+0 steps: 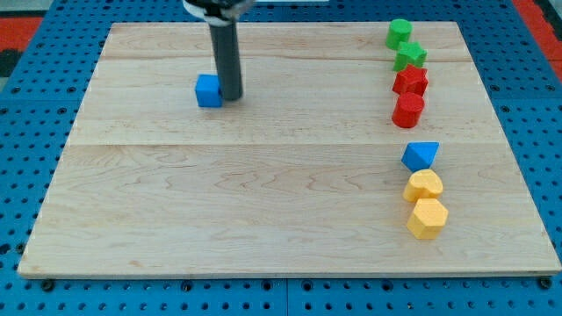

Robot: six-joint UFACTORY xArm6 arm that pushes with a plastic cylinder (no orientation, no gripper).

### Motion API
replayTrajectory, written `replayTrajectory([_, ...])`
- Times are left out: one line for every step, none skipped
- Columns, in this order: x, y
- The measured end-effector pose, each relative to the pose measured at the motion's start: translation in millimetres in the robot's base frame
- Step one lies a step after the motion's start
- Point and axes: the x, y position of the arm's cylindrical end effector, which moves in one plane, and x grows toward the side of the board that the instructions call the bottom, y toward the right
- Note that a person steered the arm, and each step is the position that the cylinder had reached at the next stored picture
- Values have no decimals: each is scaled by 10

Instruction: Slide the blue cube to the top left

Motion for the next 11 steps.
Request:
replayTrajectory([-201, -304])
replayTrajectory([74, -169])
replayTrajectory([74, -658])
replayTrajectory([-69, -1102])
replayTrajectory([-82, -1507])
replayTrajectory([-222, -1903])
replayTrajectory([-390, -2032])
replayTrajectory([-461, -1838])
replayTrajectory([-811, -1610])
replayTrajectory([-742, -1329])
replayTrajectory([-38, -551])
